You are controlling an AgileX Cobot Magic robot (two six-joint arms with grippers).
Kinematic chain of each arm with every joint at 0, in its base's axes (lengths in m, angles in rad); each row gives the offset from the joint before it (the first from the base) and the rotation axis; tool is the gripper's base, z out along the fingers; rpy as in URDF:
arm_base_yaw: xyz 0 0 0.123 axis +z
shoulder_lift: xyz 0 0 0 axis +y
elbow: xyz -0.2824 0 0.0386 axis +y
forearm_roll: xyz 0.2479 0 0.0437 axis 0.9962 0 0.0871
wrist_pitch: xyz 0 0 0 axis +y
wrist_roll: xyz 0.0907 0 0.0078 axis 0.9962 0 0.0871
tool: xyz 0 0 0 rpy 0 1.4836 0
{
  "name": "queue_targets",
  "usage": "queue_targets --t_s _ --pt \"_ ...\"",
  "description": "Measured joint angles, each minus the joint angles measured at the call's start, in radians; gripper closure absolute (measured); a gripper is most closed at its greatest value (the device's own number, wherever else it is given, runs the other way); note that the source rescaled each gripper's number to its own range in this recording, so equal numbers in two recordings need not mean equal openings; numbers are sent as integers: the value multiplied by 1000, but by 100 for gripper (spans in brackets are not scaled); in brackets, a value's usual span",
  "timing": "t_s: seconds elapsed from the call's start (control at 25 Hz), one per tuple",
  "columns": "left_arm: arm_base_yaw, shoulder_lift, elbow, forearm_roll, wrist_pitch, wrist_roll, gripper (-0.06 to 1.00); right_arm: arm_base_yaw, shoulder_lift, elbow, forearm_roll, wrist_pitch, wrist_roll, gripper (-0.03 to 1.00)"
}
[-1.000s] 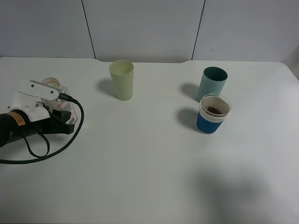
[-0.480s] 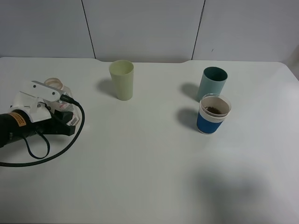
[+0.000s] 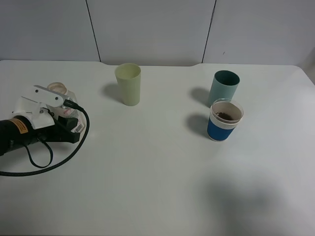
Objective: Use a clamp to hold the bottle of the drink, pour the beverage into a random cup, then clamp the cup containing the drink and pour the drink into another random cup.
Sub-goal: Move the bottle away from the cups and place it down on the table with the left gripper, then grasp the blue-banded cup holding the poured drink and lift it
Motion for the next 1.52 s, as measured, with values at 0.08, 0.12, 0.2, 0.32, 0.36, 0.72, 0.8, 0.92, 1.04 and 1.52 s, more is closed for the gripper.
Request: queue_targets --t_s 0.08,0.12,0.2,0.32,0.36,0.72,0.8,0.92,1.04,1.52 --pt "0 0 0 7 0 0 92 0 0 0 0 0 0 17" --pt "0 0 0 14 0 0 92 0 0 0 0 0 0 17" --pt "0 0 0 27 0 0 92 0 0 0 0 0 0 17" --pt "0 0 0 43 0 -2 91 0 0 0 0 0 0 17" --pt "0 0 0 56 0 -2 71 0 0 0 0 0 0 17" --pt "0 0 0 81 0 -40 3 0 0 0 0 0 0 17" --pt "0 0 0 81 0 -45 3 0 0 0 0 0 0 17" --pt "0 -12 0 81 11 -45 2 0 0 0 0 0 0 17" --pt "0 -51 1 80 43 -45 2 0 0 0 0 0 0 17" --pt "-1 -365 5 37 361 -105 2 0 0 0 0 0 0 17"
